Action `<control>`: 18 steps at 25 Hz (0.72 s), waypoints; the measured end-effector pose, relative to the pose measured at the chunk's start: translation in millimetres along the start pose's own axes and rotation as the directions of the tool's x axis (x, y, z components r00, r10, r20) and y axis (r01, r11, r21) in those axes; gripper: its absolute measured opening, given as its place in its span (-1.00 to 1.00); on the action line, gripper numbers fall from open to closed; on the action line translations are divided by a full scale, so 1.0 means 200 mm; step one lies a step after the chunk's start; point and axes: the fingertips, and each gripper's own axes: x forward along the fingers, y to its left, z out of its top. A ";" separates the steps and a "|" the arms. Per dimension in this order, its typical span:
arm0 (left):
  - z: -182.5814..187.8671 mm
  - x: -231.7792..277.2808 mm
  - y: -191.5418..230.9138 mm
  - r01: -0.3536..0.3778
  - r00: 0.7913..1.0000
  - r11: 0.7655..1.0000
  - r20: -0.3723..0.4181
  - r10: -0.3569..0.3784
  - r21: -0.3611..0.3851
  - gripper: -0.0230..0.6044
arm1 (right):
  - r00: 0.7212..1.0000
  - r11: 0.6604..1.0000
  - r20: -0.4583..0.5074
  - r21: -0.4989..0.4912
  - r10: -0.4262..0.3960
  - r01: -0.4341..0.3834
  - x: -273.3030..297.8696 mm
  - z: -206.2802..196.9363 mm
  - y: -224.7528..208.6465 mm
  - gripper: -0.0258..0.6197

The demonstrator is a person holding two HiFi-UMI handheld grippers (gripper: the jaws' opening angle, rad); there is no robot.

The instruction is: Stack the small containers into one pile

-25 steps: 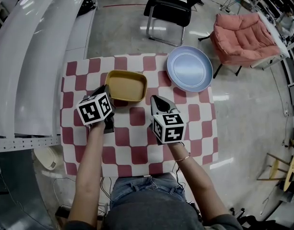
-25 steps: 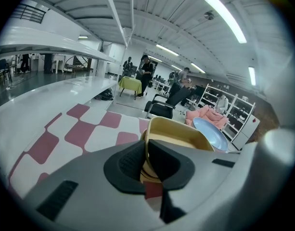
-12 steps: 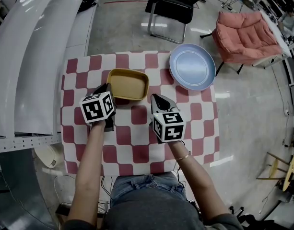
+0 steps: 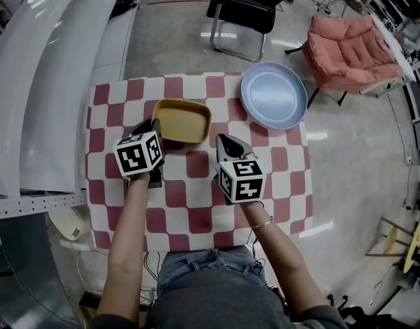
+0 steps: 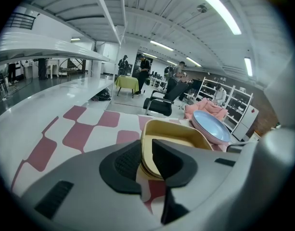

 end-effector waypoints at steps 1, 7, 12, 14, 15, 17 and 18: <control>0.00 -0.01 0.00 -0.003 1.000 1.000 0.003 0.003 0.001 -0.67 | 1.000 1.000 0.001 0.000 0.001 -0.001 0.00 0.00 0.00 -0.89; 0.01 -0.05 0.00 -0.016 1.000 1.000 0.026 0.016 0.000 -0.64 | 1.000 1.000 0.006 -0.010 0.014 -0.014 -0.01 0.02 0.01 -0.89; -0.01 -0.11 0.00 -0.023 0.999 1.000 0.041 0.023 -0.013 -0.64 | 0.999 0.999 0.020 -0.024 0.031 -0.030 -0.02 0.05 0.04 -0.89; -0.01 -0.14 0.00 -0.026 0.998 1.000 0.049 0.027 -0.015 -0.64 | 0.999 0.999 0.026 -0.028 0.038 -0.037 -0.03 0.05 0.05 -0.89; -0.02 -0.15 0.00 -0.028 0.998 0.999 0.055 0.029 -0.014 -0.64 | 0.999 0.999 0.029 -0.030 0.042 -0.041 -0.04 0.05 0.06 -0.89; -0.02 -0.18 0.00 -0.034 0.997 0.999 0.071 0.035 -0.011 -0.66 | 0.998 0.998 0.033 -0.036 0.049 -0.048 -0.05 0.06 0.07 -0.89; -0.01 -0.20 0.00 -0.038 0.996 0.999 0.079 0.039 -0.010 -0.67 | 0.998 0.998 0.035 -0.039 0.053 -0.051 -0.06 0.06 0.07 -0.89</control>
